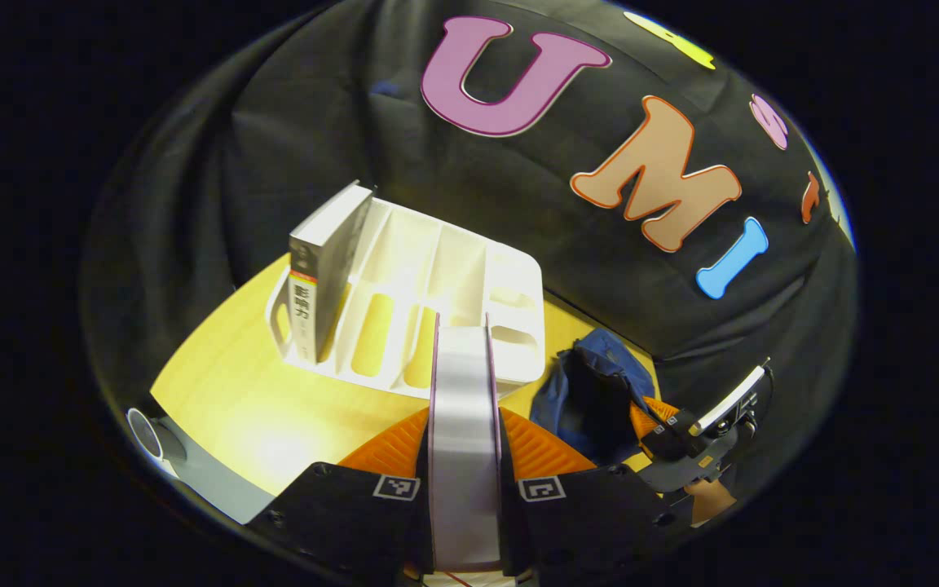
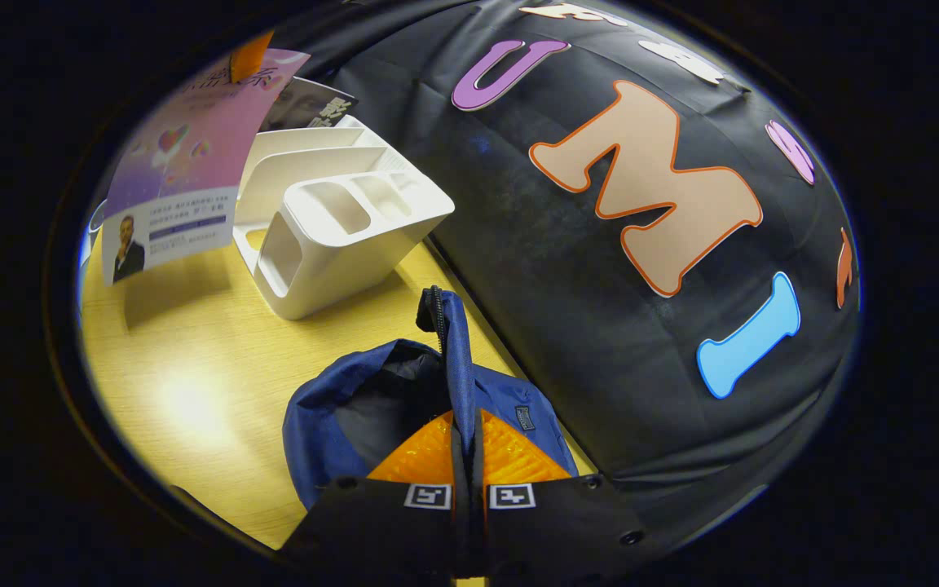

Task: Open the schoolbag, grab two books from the bookshelf and put them into the schoolbag.

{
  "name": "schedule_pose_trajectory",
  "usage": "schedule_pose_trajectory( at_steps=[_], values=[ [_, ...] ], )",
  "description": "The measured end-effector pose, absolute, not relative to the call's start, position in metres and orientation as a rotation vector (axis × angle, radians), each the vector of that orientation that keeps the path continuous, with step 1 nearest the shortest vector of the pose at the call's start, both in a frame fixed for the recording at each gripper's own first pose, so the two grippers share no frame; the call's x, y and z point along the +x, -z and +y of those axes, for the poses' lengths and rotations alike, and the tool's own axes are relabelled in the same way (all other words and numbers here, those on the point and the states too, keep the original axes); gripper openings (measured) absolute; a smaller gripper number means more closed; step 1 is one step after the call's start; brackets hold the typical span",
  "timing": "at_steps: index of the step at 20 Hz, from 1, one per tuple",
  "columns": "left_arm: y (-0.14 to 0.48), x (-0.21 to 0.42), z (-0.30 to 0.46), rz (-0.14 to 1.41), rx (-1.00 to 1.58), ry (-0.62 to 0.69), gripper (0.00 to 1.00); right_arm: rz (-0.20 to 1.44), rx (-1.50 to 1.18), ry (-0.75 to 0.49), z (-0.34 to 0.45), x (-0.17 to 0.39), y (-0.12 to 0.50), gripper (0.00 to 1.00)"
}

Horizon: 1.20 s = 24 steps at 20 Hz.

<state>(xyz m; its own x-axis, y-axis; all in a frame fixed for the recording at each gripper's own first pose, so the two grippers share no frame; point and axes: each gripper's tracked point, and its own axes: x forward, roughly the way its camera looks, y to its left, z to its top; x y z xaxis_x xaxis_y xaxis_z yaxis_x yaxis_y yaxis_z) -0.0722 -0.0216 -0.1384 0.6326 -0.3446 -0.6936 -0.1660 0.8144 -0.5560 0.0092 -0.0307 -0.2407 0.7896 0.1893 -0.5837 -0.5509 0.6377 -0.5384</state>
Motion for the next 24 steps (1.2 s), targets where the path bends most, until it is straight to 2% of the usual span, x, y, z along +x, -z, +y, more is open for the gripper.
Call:
schedule_pose_trajectory(
  at_steps=[11,23,24],
  values=[
    [0.153,-0.059,-0.118,0.858,-0.933,0.221,0.29,0.558,-0.677,-0.452,-0.039,0.016,0.231,0.04],
    [0.168,-0.012,-0.201,0.687,-1.135,0.177,0.27,0.609,-0.48,-0.432,-0.045,0.021,0.224,0.03],
    [0.173,-0.008,-0.206,0.661,-1.141,0.165,0.29,0.607,-0.462,-0.428,-0.045,0.021,0.221,0.04]
  ],
)
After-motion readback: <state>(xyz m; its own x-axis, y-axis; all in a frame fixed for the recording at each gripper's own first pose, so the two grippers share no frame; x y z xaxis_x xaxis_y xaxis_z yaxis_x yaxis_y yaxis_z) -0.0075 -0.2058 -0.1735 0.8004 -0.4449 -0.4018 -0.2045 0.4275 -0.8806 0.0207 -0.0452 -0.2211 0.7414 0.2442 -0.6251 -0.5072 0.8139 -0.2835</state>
